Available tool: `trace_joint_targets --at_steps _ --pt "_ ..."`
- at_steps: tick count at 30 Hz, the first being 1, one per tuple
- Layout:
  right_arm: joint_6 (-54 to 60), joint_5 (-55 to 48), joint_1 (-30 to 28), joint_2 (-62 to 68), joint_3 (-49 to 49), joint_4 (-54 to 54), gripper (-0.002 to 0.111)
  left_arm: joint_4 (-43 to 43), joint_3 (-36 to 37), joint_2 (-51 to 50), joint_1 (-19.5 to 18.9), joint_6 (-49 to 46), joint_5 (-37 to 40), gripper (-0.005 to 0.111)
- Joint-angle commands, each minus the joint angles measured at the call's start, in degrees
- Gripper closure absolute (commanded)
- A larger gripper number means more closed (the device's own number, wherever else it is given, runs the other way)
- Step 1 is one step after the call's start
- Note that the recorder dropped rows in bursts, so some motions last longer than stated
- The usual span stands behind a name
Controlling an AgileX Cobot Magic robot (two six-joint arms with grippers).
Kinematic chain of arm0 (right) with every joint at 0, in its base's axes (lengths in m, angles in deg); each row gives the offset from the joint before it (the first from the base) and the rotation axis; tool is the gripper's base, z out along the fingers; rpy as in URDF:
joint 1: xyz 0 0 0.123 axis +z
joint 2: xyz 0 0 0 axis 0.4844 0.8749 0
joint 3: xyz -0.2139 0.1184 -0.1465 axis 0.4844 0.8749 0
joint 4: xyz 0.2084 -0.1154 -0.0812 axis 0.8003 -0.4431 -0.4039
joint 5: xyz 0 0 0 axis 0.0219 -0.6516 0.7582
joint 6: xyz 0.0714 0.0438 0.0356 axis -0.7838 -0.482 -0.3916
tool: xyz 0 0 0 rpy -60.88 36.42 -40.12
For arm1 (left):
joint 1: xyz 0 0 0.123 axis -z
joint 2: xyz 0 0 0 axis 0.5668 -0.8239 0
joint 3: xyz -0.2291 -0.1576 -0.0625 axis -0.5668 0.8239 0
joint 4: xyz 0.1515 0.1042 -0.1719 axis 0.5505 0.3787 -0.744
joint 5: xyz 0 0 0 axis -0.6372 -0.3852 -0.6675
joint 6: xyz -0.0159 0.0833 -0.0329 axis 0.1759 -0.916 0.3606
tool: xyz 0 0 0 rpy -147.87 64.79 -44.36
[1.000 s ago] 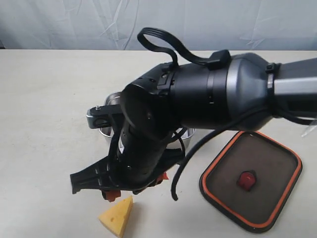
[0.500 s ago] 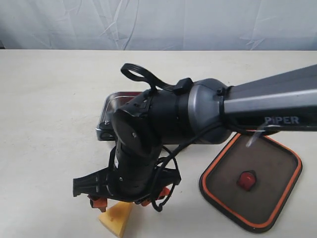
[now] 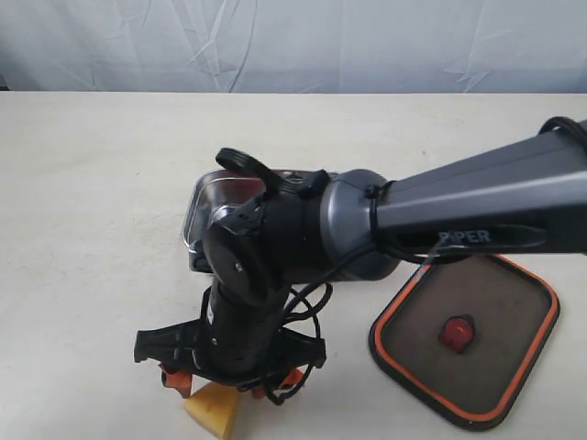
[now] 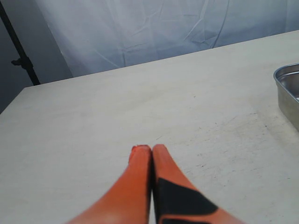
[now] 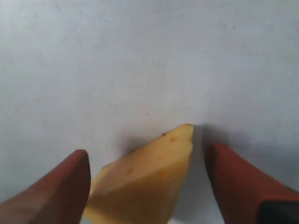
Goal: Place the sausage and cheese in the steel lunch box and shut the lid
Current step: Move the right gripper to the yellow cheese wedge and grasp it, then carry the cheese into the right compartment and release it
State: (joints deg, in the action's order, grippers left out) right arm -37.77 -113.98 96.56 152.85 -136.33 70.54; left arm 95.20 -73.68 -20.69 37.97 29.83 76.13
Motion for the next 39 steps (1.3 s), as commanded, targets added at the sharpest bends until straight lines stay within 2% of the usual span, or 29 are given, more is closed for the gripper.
trace_joint_targets --at_steps 1,5,6,13,24,29,33,36,39 --pt "-0.2 1.0 -0.1 0.6 0.0 0.7 0.061 0.0 0.2 0.2 0.4 0.1 -0.6 0.107" --pt "1.6 0.9 -0.1 0.6 -0.2 0.7 0.103 0.0 0.2 0.2 0.4 0.1 -0.6 0.107" --pt "2.9 0.9 -0.1 0.6 -0.2 0.7 0.109 0.0 0.2 0.2 0.4 0.1 -0.6 0.107" --pt "4.5 1.0 -0.2 -0.6 -0.2 -0.8 0.108 0.0 0.2 0.2 0.4 0.1 -0.6 0.107" --pt "4.2 1.5 -0.7 -9.2 -0.2 -11.8 0.108 0.0 0.2 0.2 0.4 0.1 -0.6 0.107" --pt "4.2 0.7 -5.6 -14.0 -0.2 -13.6 0.108 0.0 0.2 0.2 0.4 0.1 -0.6 0.107" --pt "4.6 0.7 -12.6 -16.6 -0.2 -18.7 0.108 0.0 0.2 0.2 0.4 0.1 -0.6 0.107" --pt "4.6 2.2 -16.8 -16.2 -0.2 -30.6 0.108 0.0 0.2 0.2 0.4 0.1 -0.6 0.107" --pt "4.6 7.1 -17.6 -14.8 -0.2 -39.8 0.108 0.0 0.2 0.2 0.4 0.1 -0.4 0.107"
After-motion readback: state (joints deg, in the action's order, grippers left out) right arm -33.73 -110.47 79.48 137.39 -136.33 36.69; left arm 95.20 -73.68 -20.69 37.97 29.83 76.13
